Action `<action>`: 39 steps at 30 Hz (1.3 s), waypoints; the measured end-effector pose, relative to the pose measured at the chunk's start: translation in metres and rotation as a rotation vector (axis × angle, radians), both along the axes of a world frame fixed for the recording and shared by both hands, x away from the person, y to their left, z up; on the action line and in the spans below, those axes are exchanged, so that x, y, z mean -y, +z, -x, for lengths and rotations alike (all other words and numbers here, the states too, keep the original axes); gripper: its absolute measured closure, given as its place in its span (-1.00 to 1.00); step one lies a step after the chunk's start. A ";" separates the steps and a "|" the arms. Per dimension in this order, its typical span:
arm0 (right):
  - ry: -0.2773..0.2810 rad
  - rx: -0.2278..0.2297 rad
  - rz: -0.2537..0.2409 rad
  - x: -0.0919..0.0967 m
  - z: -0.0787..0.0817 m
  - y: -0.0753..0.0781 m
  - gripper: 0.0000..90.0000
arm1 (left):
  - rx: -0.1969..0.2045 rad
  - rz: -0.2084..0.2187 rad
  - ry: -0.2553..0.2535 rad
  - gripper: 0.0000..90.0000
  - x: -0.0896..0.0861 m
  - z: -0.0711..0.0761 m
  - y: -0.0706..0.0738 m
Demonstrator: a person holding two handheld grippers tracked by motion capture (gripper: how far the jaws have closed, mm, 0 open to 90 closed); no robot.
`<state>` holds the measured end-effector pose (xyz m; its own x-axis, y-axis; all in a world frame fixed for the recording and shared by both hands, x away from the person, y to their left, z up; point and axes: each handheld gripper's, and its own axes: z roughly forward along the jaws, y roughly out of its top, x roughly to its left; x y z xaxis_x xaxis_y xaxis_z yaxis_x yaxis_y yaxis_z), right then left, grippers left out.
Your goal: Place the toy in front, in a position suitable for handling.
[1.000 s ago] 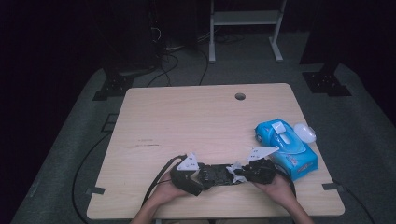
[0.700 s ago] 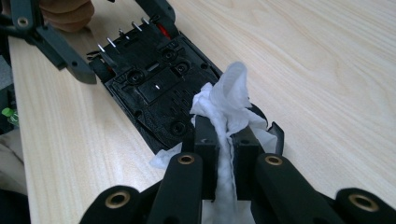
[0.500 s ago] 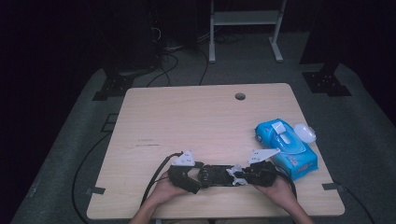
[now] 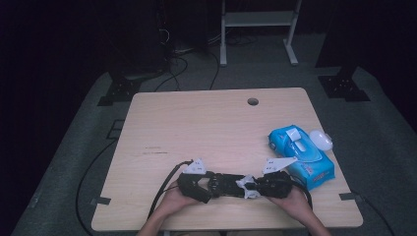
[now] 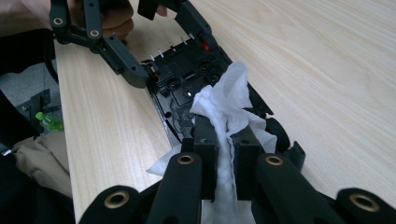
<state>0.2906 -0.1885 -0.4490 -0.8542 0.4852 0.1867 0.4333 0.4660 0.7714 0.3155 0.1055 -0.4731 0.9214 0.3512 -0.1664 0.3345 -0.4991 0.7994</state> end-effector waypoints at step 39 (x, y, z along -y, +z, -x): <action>0.108 0.006 0.021 -0.015 0.010 -0.008 0.86 | -0.104 0.043 0.047 -0.52 -0.006 -0.009 0.000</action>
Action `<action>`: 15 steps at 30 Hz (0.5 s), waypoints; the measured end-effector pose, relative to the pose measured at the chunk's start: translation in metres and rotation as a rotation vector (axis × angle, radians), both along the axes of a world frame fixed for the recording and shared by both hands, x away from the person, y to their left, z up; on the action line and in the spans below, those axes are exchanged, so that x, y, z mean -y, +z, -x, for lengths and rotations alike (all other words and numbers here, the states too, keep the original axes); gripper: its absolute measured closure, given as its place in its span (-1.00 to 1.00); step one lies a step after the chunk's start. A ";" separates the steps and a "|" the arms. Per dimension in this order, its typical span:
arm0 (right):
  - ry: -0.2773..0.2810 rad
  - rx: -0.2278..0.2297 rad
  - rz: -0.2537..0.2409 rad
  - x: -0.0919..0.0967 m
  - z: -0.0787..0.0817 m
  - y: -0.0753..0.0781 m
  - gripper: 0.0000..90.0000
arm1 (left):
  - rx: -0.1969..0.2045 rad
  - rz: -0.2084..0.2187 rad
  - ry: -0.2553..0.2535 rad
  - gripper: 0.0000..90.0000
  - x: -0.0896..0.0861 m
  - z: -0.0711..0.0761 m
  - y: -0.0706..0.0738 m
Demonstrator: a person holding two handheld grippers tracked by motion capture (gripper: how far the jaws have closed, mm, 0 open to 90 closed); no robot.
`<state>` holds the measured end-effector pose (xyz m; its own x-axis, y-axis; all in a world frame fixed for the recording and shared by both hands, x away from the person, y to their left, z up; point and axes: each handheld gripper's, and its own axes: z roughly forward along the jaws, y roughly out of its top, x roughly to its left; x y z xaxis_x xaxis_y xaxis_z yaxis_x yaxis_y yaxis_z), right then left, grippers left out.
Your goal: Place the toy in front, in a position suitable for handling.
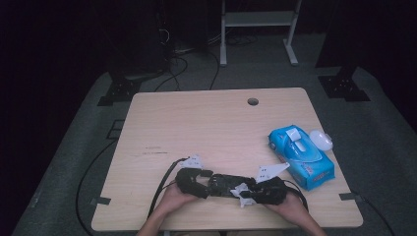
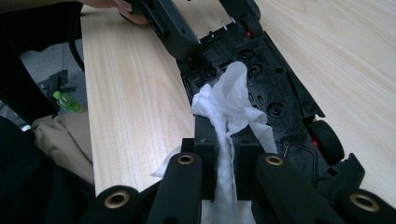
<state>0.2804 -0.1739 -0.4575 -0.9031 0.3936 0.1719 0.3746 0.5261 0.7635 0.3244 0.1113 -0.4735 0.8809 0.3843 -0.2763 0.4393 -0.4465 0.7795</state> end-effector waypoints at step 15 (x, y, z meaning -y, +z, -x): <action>0.002 0.031 0.014 -0.001 0.004 -0.001 0.88 | -0.037 -0.014 0.017 -0.58 0.003 -0.002 -0.002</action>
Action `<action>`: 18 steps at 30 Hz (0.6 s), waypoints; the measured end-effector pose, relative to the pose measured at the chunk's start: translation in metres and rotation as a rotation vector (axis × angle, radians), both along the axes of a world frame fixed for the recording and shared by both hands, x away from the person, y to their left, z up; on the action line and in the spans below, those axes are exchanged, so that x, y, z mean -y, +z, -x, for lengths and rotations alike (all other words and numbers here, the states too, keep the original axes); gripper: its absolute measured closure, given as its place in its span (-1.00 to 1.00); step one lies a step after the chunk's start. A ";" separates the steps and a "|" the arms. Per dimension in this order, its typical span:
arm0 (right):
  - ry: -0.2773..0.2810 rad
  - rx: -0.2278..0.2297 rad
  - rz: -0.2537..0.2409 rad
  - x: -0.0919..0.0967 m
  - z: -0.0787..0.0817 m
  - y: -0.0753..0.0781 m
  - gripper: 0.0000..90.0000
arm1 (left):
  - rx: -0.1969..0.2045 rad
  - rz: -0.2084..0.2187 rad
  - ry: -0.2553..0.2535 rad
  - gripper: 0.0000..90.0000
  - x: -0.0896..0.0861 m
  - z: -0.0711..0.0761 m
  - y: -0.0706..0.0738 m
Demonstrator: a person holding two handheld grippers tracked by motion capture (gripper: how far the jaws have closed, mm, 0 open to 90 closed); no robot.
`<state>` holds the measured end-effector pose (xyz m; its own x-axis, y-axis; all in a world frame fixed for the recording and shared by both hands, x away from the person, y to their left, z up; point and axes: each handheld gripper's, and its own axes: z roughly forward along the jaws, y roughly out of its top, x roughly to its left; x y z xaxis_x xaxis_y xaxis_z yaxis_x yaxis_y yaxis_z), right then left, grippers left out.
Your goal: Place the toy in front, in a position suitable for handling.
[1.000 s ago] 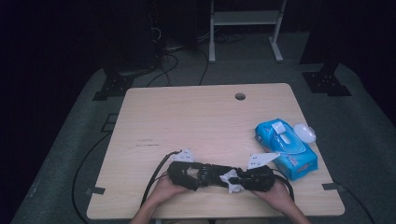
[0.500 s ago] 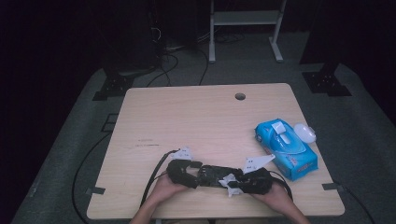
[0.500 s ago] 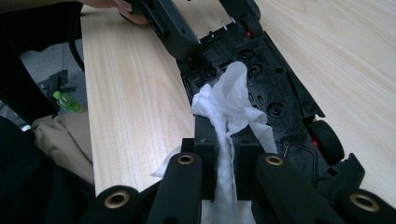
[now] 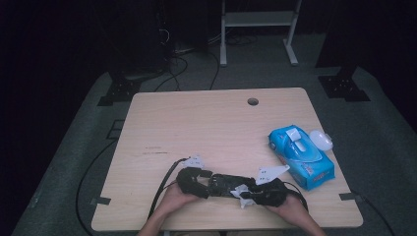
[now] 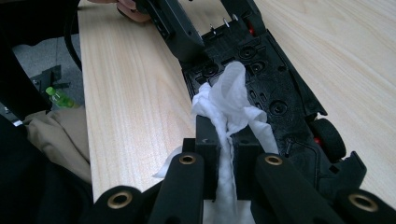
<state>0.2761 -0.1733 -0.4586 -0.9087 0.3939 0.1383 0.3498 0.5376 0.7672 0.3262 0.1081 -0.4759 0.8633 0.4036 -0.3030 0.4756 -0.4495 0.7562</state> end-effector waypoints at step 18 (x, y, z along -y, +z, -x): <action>0.007 0.036 0.016 -0.002 0.005 0.000 0.88 | -0.235 0.054 0.065 -0.44 -0.003 -0.007 -0.003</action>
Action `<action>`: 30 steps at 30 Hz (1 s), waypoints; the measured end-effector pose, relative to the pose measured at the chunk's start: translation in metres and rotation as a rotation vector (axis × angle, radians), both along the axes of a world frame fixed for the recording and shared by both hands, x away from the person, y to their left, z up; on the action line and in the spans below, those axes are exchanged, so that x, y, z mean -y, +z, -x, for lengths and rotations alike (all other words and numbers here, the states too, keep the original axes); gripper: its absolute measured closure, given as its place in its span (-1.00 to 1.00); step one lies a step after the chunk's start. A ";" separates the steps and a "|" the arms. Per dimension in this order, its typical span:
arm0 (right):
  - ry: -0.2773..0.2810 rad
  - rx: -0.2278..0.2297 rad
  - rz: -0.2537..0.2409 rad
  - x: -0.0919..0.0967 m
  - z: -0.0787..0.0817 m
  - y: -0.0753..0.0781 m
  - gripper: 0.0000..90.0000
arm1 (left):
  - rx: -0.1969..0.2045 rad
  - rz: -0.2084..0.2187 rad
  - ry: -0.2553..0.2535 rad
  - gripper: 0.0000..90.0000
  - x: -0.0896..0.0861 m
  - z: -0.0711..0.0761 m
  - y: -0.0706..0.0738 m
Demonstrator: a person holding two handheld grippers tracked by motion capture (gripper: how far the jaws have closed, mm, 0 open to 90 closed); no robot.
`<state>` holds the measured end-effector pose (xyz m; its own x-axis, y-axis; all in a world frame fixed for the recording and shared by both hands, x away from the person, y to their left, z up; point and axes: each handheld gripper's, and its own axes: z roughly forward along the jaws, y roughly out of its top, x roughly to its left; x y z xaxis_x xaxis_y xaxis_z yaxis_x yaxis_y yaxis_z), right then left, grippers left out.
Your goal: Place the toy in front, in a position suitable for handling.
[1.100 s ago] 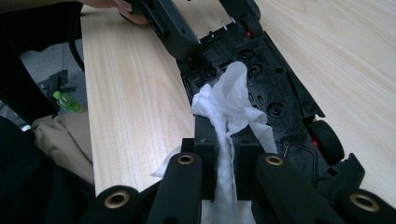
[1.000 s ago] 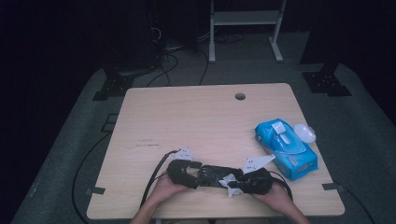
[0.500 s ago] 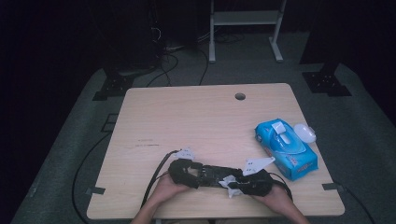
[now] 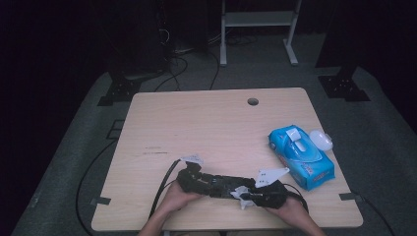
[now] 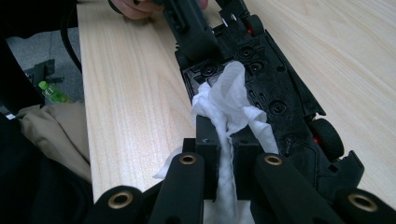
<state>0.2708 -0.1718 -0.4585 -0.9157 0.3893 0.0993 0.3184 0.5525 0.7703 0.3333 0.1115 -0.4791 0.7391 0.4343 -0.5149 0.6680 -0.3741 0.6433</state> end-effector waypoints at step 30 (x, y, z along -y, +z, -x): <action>-0.009 0.094 0.016 0.000 0.013 -0.003 0.89 | -0.004 0.096 0.034 -0.04 -0.011 0.002 0.001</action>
<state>0.2575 -0.1716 -0.4610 -0.9172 0.3984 0.0065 0.2498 0.5623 0.7883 0.3312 0.1223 -0.4780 0.7223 0.4077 -0.5586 0.6821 -0.2873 0.6724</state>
